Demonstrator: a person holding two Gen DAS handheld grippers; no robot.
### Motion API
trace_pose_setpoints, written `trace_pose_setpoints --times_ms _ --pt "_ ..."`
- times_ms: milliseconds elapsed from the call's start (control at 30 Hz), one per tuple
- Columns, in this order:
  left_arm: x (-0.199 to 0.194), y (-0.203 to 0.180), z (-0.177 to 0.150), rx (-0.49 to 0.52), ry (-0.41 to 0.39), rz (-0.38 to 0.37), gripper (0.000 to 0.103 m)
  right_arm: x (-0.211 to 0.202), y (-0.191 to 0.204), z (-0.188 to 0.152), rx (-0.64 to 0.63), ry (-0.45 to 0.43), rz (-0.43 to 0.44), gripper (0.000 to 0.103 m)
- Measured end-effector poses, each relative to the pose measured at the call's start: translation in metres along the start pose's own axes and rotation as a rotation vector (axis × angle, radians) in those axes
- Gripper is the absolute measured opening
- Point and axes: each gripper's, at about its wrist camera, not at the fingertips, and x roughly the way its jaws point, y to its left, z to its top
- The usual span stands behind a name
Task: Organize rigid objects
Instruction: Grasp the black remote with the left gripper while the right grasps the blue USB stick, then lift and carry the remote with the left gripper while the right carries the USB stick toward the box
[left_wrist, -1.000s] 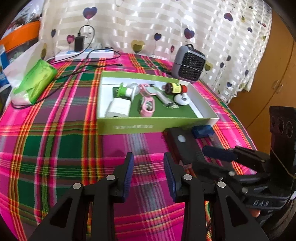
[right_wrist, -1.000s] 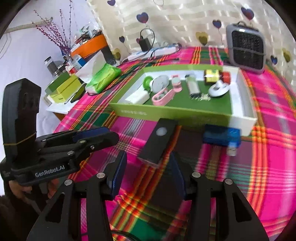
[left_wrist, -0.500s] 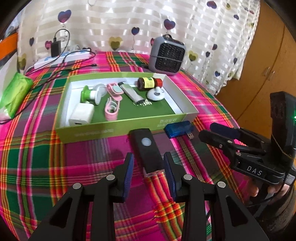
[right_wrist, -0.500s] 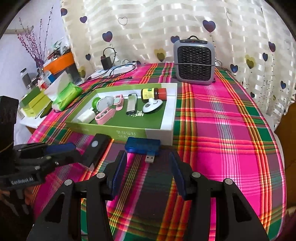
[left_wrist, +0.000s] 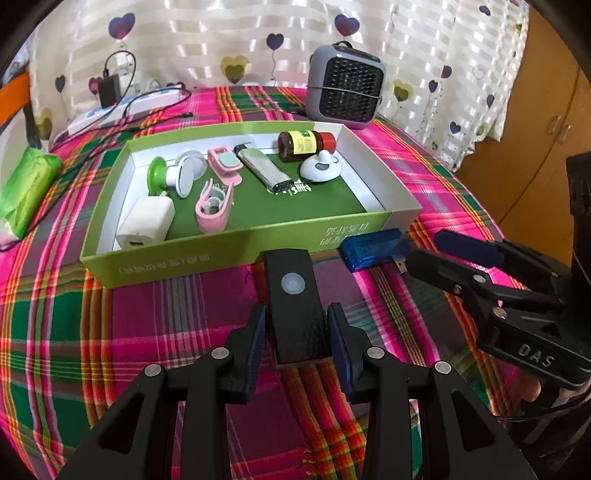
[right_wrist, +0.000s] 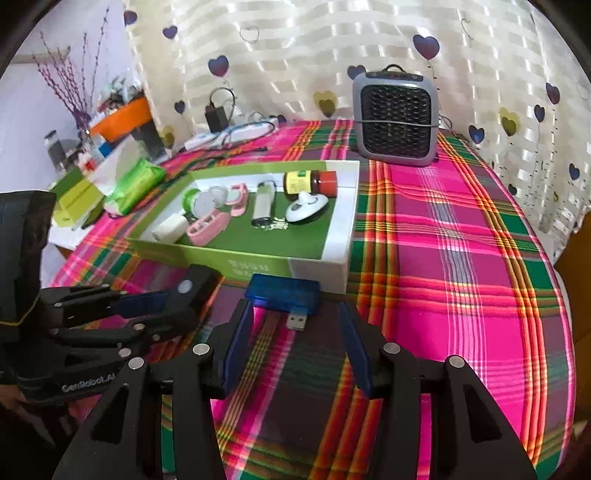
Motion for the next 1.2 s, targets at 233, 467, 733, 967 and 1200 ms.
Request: trace_pose_setpoints --times_ms 233,467,733,967,1200 --pt "0.000 0.009 0.001 -0.014 -0.016 0.018 0.033 0.012 0.000 0.005 -0.006 0.029 0.055 0.049" --pt "-0.004 0.021 -0.002 -0.028 -0.019 0.017 0.033 0.022 0.003 0.006 -0.034 0.074 0.113 0.049" --pt "-0.009 0.032 -0.006 -0.040 -0.023 0.013 0.033 0.021 0.025 -0.006 -0.141 0.126 0.187 0.049" --pt "-0.015 0.044 -0.010 -0.061 -0.030 0.017 0.033 0.022 0.024 0.002 -0.140 0.096 0.095 0.049" --pt "-0.017 0.050 -0.013 -0.063 -0.029 0.019 0.033 0.030 0.031 0.007 -0.195 0.090 0.032 0.049"
